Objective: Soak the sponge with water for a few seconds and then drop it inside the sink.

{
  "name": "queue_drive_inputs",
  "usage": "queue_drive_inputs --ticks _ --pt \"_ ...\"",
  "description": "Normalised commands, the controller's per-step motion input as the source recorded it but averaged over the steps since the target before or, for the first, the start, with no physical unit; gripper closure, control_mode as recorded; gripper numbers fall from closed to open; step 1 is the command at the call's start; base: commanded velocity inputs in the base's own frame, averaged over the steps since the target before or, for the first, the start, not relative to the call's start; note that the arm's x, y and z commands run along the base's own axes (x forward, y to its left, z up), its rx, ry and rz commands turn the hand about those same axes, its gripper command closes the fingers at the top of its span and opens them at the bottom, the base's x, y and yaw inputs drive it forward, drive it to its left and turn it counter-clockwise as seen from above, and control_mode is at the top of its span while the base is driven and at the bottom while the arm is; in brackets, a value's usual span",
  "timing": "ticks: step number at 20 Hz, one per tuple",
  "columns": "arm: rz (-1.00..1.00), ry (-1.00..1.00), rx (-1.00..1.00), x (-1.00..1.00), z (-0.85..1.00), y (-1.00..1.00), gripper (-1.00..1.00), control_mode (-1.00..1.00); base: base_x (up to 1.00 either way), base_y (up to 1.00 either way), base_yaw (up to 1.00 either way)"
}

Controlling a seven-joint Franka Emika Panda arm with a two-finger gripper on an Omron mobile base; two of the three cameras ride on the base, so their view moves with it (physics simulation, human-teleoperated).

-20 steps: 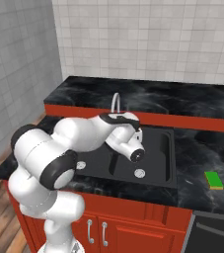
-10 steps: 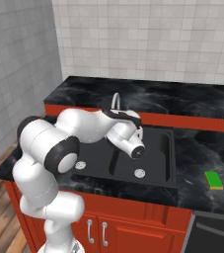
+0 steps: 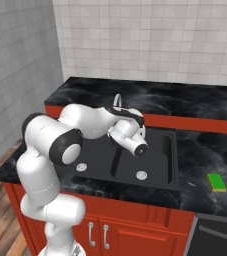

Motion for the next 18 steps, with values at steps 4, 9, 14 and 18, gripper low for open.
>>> queue_drive_inputs --ticks 4,9,14,18 --pt "0.00 0.00 0.00 0.17 -0.01 0.00 -1.00 -1.00 0.00 0.00 0.00" --pt "0.00 -0.01 0.00 0.16 -0.07 0.00 -1.00 -1.00 0.00 0.00 0.00" --pt "0.00 -0.03 0.00 0.14 -0.10 0.00 -1.00 -1.00 0.00 0.00 0.00" --pt "0.00 -0.04 0.00 0.12 -0.09 0.00 -1.00 -1.00 0.00 0.00 0.00"
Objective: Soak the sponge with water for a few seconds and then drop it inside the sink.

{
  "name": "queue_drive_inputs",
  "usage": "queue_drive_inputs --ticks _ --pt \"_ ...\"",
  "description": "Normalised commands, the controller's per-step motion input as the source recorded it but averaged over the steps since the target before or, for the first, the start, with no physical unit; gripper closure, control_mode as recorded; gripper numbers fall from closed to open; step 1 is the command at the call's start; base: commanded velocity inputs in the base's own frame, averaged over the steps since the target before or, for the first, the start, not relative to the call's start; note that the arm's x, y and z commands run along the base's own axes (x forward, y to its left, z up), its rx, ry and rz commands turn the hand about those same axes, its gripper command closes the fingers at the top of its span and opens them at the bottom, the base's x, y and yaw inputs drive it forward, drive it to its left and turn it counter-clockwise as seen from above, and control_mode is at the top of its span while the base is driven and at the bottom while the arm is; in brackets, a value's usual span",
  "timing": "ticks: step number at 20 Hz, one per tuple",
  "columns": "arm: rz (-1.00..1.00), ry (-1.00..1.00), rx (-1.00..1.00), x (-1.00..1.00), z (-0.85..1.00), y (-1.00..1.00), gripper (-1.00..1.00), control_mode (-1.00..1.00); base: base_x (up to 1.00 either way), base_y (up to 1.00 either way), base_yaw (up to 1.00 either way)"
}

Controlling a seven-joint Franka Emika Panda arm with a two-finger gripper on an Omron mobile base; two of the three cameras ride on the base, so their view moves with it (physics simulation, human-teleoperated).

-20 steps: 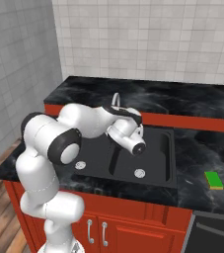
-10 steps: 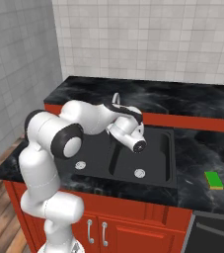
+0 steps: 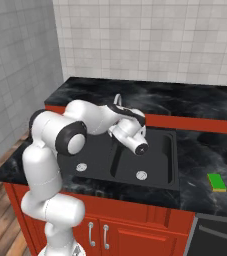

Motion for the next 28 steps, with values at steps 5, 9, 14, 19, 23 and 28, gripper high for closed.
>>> queue_drive_inputs --ticks 5,9,14,19,23,28 --pt "0.00 -0.04 0.00 0.12 -0.12 0.00 -1.00 -1.00 0.00 0.00 0.00" --pt "0.00 -0.03 0.00 0.14 -0.13 0.00 -1.00 -1.00 0.00 0.00 0.00" --pt "0.00 -0.01 0.00 0.20 -0.05 0.00 -1.00 -1.00 0.00 0.00 0.00" --pt "0.00 0.00 0.00 0.22 -0.04 0.00 -1.00 -1.00 0.00 0.00 0.00" --pt "0.00 -0.01 0.00 0.18 -0.08 -0.02 -1.00 -1.00 0.00 0.00 0.00" --pt "0.00 -0.01 0.00 0.12 -0.12 -0.02 -1.00 -1.00 0.00 0.00 0.00"
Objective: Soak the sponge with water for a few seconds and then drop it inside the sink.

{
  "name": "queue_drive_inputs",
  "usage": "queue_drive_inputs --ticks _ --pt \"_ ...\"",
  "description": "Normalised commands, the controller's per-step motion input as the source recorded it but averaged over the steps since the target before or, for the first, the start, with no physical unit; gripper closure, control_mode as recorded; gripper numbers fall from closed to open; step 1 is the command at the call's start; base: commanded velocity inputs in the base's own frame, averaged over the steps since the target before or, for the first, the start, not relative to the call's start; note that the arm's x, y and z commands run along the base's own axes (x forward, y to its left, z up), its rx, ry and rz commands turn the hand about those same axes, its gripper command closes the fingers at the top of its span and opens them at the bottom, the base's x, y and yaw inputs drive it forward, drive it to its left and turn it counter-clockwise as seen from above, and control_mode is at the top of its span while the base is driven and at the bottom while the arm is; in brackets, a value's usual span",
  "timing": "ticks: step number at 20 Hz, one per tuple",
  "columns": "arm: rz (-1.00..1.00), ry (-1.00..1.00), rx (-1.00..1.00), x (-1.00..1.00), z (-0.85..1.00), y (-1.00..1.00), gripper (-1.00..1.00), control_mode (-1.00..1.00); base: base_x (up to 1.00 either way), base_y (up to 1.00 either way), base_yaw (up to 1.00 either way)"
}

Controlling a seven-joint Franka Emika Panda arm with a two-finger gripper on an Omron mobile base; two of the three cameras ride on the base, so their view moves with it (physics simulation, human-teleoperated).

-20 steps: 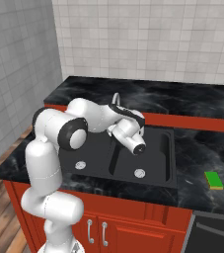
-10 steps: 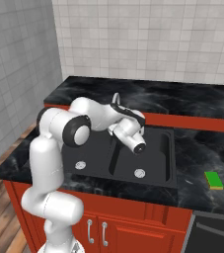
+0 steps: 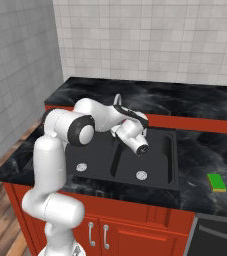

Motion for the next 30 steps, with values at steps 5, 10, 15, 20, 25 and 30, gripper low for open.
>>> queue_drive_inputs --ticks 5,10,15,20,25,30 --pt "0.00 -0.04 0.00 0.10 -0.15 -0.03 -1.00 -1.00 0.00 0.00 0.00" --pt "0.00 -0.03 0.00 0.10 -0.12 -0.07 -1.00 -1.00 0.00 0.00 0.00" --pt "0.00 -0.01 0.00 0.15 -0.08 -0.09 -1.00 -1.00 0.00 0.00 0.00" --pt "0.00 0.00 0.00 0.22 0.00 -0.10 -1.00 -1.00 0.00 0.00 0.00" --pt "0.00 0.00 0.00 0.18 0.00 -0.01 -1.00 -1.00 0.00 0.00 0.00" --pt "0.00 0.00 0.00 0.16 0.00 0.00 -1.00 -1.00 0.00 0.00 0.00"
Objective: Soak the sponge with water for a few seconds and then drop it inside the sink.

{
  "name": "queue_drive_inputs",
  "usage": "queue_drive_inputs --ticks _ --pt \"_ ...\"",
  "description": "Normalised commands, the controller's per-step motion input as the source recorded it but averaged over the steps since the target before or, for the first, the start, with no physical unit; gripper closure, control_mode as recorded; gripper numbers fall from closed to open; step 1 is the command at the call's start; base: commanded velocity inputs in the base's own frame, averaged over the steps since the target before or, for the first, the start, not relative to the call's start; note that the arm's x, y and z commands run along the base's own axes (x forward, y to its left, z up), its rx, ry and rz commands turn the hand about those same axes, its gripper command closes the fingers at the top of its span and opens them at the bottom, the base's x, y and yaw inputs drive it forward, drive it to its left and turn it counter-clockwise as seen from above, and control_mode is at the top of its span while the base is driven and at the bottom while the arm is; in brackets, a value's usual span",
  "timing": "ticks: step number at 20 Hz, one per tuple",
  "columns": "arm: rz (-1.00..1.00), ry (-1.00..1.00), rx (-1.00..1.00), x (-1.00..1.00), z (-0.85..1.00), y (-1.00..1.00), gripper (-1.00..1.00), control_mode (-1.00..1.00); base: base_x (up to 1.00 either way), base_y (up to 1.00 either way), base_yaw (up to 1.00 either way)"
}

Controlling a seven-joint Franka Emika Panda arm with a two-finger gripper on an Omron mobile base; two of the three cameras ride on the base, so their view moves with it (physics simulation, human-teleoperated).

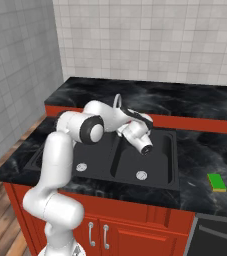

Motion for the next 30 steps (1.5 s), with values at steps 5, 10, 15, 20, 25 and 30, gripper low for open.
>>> queue_drive_inputs --ticks 5,10,15,20,25,30 --pt "0.00 0.00 0.00 0.13 -0.04 0.00 -1.00 -1.00 0.00 0.00 0.00" --pt "0.00 0.00 0.00 0.19 -0.10 0.00 -1.00 -1.00 0.00 0.00 0.00" --pt "0.00 0.00 0.00 0.22 -0.18 0.00 -1.00 -1.00 0.00 0.00 0.00" --pt "0.00 0.00 0.00 0.21 -0.10 0.00 -1.00 -1.00 0.00 0.00 0.00" --pt "0.00 0.00 0.00 0.11 -0.01 0.00 -1.00 -1.00 0.00 0.00 0.00" --pt "0.00 0.00 0.00 0.10 -0.07 -0.01 -1.00 -1.00 0.00 0.00 0.00"
